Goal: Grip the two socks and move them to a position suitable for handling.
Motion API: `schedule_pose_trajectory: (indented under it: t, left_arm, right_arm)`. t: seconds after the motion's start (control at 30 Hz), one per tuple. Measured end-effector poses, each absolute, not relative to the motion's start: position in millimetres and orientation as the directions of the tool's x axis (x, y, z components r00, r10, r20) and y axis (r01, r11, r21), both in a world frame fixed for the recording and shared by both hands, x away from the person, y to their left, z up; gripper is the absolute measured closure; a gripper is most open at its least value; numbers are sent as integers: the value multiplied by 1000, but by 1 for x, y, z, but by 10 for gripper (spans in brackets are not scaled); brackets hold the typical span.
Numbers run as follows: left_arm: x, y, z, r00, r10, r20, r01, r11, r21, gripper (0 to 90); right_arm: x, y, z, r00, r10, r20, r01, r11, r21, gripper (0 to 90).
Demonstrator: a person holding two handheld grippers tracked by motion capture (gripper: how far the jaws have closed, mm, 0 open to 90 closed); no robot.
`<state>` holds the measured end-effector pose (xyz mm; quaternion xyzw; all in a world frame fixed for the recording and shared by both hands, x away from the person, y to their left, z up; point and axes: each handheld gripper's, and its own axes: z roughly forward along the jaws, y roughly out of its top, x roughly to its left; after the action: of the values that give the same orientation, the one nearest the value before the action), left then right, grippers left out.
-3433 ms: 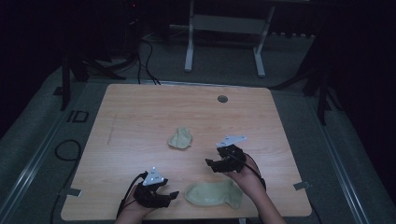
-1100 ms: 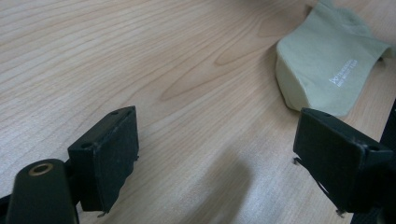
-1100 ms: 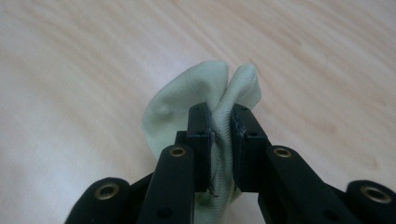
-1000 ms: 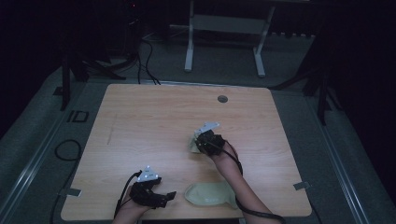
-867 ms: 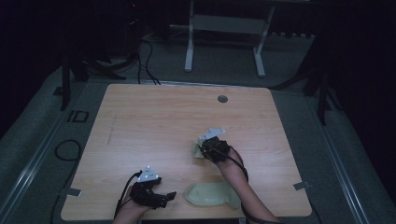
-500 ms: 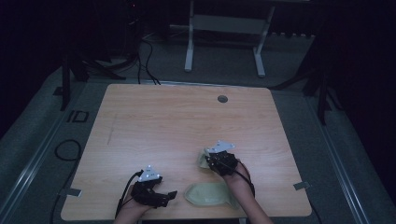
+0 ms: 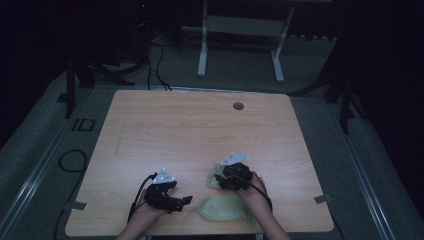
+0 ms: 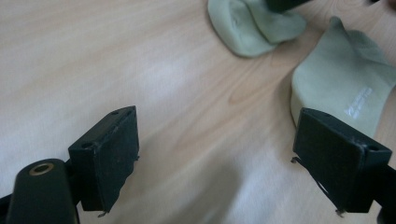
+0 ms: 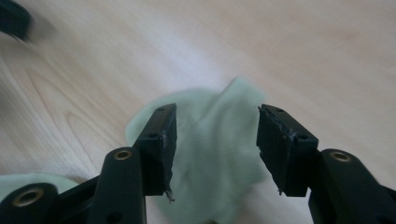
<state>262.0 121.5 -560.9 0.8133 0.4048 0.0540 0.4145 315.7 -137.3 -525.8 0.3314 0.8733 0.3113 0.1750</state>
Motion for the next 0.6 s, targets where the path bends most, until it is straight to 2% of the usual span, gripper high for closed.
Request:
schedule_pose_trajectory:
  t: [0.07,0.2,0.23,0.3,0.37,0.43,0.47,0.6]
  left_arm:
    - [269,116,-556,678,699,-228,600,-348,720,152]
    - [285,102,-545,696,687,-206,580,-370,725,166]
    - [289,98,-543,705,679,-205,573,-375,729,218]
    - [298,88,-541,716,670,-195,567,-396,722,244]
    - [307,78,-543,715,670,-197,571,-398,718,321]
    - [315,69,-546,713,670,-207,583,-403,705,349]
    - [318,65,-548,713,670,-206,587,-409,699,401]
    - [327,49,-556,716,678,-168,592,-462,660,484]
  right_arm:
    - [318,-146,-511,-709,697,-107,456,569,684,489]
    - [328,-159,-494,-697,707,-118,453,562,692,614]
    - [331,-160,-493,-700,704,-120,452,568,687,639]
    - [336,-159,-494,-706,698,-120,455,576,679,660]
    - [340,-157,-499,-712,696,-93,473,574,669,672]
    - [342,-153,-507,-721,688,-80,481,580,658,676]
    - [342,-151,-512,-727,682,-73,484,586,650,675]
    - [342,-145,-531,-739,671,-62,503,610,612,642]
